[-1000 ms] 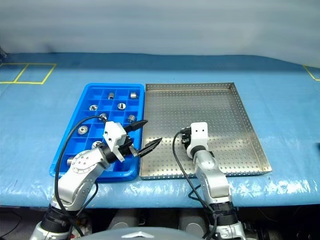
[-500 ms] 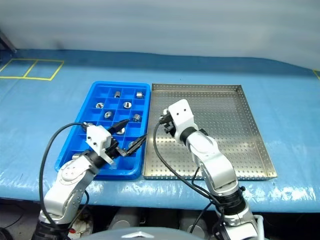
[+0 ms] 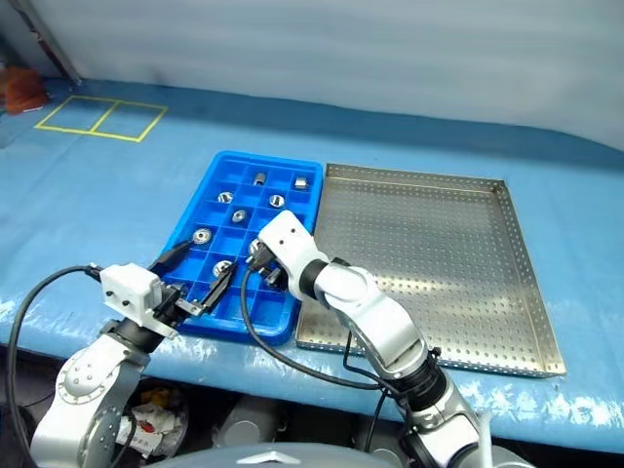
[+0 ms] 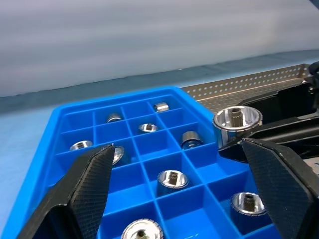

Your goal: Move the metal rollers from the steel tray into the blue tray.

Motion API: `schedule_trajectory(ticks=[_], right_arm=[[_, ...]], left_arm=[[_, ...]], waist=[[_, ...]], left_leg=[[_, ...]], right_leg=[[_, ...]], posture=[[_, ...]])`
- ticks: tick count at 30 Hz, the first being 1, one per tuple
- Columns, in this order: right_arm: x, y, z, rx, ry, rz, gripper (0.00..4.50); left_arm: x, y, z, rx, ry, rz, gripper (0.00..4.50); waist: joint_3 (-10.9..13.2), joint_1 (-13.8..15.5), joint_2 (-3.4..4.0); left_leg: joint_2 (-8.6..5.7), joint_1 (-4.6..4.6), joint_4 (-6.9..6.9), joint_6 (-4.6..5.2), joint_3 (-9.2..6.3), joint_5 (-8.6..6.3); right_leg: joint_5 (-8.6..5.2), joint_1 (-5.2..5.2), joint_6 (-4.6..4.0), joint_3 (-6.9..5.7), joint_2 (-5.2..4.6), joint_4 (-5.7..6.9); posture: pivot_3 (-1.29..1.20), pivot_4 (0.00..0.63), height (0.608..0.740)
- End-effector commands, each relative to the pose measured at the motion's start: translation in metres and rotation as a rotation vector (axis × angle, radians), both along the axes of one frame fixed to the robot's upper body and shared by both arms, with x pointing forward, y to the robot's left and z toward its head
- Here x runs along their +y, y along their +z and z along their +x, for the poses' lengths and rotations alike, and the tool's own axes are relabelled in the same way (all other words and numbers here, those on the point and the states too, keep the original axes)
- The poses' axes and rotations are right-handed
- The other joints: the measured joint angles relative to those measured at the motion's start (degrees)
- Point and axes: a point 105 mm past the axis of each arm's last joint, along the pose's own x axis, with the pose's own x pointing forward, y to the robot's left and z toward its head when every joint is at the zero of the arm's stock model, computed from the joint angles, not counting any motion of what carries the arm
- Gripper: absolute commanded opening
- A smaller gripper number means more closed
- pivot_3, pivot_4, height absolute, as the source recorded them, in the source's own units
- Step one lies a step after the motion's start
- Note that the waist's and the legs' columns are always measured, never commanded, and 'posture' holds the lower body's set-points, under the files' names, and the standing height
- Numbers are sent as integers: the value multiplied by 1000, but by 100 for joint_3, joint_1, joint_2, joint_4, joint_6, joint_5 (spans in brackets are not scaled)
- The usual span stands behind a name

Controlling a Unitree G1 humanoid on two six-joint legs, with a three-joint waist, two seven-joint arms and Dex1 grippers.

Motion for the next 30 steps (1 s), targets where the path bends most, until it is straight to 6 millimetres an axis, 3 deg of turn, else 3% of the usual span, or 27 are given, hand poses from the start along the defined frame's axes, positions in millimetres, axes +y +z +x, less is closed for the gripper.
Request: schedule_trajectory(ticks=[1,13,20,21,27,30], right_arm=[[3,5,-8,-4,38,30,1708],[4,-26,-24,153,45,41,1708],[13,-28,-34,186,89,64,1708],[14,-29,-34,187,89,65,2434],[7,-28,-26,166,46,55,4341],[3,-25,-23,153,35,54,4341]], left_arm=[[-5,16,-6,-51,-27,-15,4500],[-9,14,-2,-41,-57,-27,4500],[-11,13,-1,-36,-68,-25,4500],[-12,13,-1,-36,-69,-26,4500],[-12,12,-1,-31,-75,-27,4500],[-13,11,0,-28,-80,-27,4500]], waist=[[0,82,0],[0,406,-1],[-1,445,-2],[-1,450,-2],[-1,480,-2],[-1,486,-2]], left_leg=[[0,-1,0,0,1,0],[-5,-18,-1,-2,4,-1],[-4,-15,0,-2,4,-1],[-4,-16,0,-2,4,-2],[-4,-18,0,-3,4,-2],[-4,-18,0,-3,4,-2]], right_leg=[[0,-1,0,-1,-1,-1],[-3,-20,-3,-9,4,-1],[-4,-20,-4,-11,7,-1],[-4,-20,-4,-11,7,-1],[-4,-23,-4,-12,7,-2],[-4,-26,-4,-12,7,-2]], posture=[[492,150,740],[458,150,740],[458,150,740],[458,150,740],[458,150,740],[443,150,740]])
